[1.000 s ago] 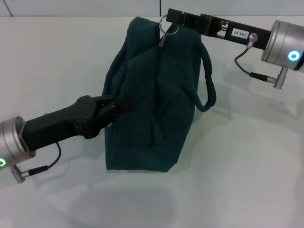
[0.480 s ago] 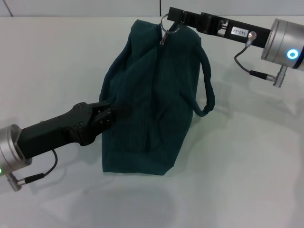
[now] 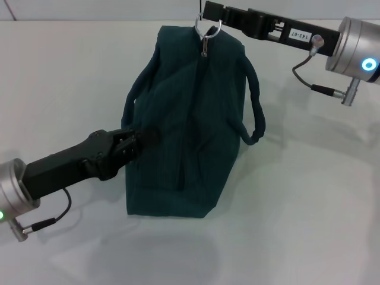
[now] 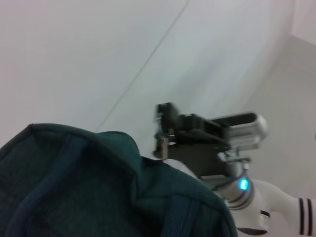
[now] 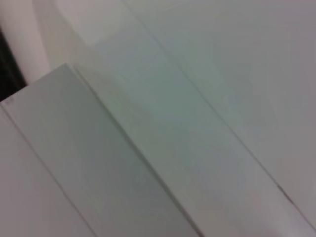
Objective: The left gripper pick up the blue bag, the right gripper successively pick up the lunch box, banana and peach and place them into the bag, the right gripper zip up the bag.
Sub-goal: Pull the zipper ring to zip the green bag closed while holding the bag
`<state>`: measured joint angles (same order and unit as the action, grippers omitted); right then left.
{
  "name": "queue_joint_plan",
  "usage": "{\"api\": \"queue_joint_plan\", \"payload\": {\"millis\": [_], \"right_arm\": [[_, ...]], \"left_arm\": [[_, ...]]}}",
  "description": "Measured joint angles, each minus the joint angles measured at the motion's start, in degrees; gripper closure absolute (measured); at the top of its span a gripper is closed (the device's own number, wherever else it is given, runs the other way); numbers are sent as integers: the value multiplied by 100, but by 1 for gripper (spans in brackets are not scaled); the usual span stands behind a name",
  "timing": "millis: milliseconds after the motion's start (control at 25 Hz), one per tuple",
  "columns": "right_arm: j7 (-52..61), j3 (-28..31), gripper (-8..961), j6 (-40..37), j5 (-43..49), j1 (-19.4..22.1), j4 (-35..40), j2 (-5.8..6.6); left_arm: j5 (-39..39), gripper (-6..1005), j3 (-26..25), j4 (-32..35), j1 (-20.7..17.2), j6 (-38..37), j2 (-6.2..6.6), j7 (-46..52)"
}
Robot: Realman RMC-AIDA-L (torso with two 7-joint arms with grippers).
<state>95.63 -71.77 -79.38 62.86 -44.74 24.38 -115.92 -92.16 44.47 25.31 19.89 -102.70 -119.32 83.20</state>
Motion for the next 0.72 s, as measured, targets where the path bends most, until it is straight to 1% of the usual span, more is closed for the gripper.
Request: {"api": "queue_joint_plan", "payload": {"millis": [360,720], "right_arm": [[18,-17,922,-97,-47,7,-38,-15],[-88,-17,921,237,-53,66,-62,7]], "left_arm": [[26,948,-65,-180,77,182,-13,14],[-155,946,-17,-170,29,-173,5,-123]]}}
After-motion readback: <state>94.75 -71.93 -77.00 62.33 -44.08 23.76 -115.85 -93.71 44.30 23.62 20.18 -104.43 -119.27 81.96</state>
